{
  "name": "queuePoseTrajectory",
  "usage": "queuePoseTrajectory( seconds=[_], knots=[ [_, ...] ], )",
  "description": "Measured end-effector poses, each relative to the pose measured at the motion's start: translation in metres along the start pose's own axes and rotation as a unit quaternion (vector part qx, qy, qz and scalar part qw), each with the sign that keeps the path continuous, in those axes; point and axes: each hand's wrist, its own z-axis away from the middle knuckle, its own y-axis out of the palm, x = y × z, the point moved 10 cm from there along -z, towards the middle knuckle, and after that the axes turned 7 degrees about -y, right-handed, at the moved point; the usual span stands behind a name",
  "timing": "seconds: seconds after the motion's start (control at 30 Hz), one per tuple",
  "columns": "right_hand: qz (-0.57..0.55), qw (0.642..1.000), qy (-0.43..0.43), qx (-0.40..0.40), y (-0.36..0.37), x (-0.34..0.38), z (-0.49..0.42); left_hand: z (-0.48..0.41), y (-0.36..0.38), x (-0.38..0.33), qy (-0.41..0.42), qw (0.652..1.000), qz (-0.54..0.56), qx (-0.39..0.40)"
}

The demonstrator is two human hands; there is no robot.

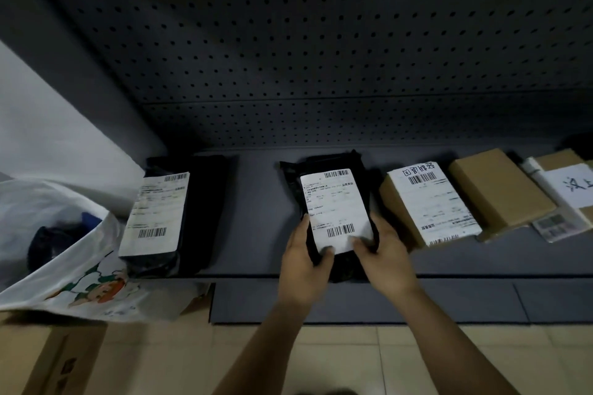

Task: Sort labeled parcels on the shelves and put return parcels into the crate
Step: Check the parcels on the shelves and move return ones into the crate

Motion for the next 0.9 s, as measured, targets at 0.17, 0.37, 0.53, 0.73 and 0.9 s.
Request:
queuePoseTrajectory(
  seconds=[0.17, 0.37, 0.53, 0.73, 0.9],
  knots=[
    [-0.07, 0.997, -0.019, -0.039, -0.006, 0.008, 0.016, 0.014, -0.025, -0.017, 0.024, 0.996, 0.074, -0.04],
    [-0.141, 0.981, -0.094, -0.092, -0.027, 0.046, 0.031, 0.04, -0.06, -0.064, 0.109, 0.985, 0.099, -0.084],
    [-0.157, 0.969, -0.157, -0.108, -0.041, 0.075, 0.039, 0.05, -0.076, -0.086, 0.15, 0.978, 0.115, -0.091],
    [-0.16, 0.964, -0.185, -0.106, -0.044, 0.086, 0.044, 0.054, -0.083, -0.09, 0.157, 0.975, 0.129, -0.092],
    [-0.151, 0.965, -0.187, -0.106, -0.043, 0.086, 0.045, 0.055, -0.083, -0.086, 0.153, 0.975, 0.131, -0.09]
  ],
)
